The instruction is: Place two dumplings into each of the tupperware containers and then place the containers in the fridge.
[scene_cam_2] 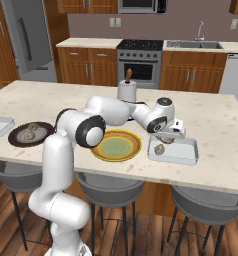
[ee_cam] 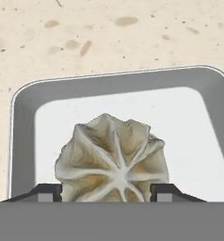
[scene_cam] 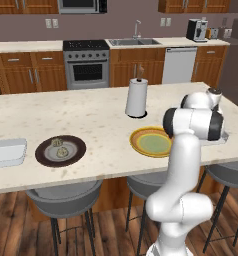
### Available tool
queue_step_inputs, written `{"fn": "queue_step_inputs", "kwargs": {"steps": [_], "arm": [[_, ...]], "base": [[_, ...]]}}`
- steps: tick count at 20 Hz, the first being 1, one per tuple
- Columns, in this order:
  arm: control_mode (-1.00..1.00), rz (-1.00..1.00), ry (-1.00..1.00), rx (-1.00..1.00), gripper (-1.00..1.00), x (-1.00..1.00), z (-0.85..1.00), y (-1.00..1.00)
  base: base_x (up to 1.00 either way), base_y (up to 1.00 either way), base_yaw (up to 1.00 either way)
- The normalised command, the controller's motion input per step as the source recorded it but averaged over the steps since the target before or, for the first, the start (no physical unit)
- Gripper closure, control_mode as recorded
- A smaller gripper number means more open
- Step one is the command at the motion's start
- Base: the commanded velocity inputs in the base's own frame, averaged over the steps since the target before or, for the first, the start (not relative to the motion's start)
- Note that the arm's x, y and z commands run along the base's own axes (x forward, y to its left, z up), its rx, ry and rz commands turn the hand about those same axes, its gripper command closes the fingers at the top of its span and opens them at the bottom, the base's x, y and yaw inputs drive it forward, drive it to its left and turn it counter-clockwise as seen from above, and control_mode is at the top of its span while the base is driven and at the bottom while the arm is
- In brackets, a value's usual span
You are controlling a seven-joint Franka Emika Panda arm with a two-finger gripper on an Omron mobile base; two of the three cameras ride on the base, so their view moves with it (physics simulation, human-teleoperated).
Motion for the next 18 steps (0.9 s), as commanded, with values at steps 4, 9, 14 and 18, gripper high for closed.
{"fn": "queue_step_inputs", "kwargs": {"steps": [4,9,14,18], "arm": [[-1.0,-0.01,0.0,0.01,1.0,-0.06,-0.51,-0.25],[-1.0,0.0,0.0,0.0,1.0,-0.01,-0.49,-0.14],[-1.0,0.0,0.0,0.0,-1.0,-0.04,-0.36,-0.02],[-1.0,0.0,0.0,0.0,-1.0,0.0,0.02,0.0]], "base": [[0.0,0.0,0.0],[0.0,0.0,0.0],[0.0,0.0,0.0],[0.0,0.0,0.0]]}}
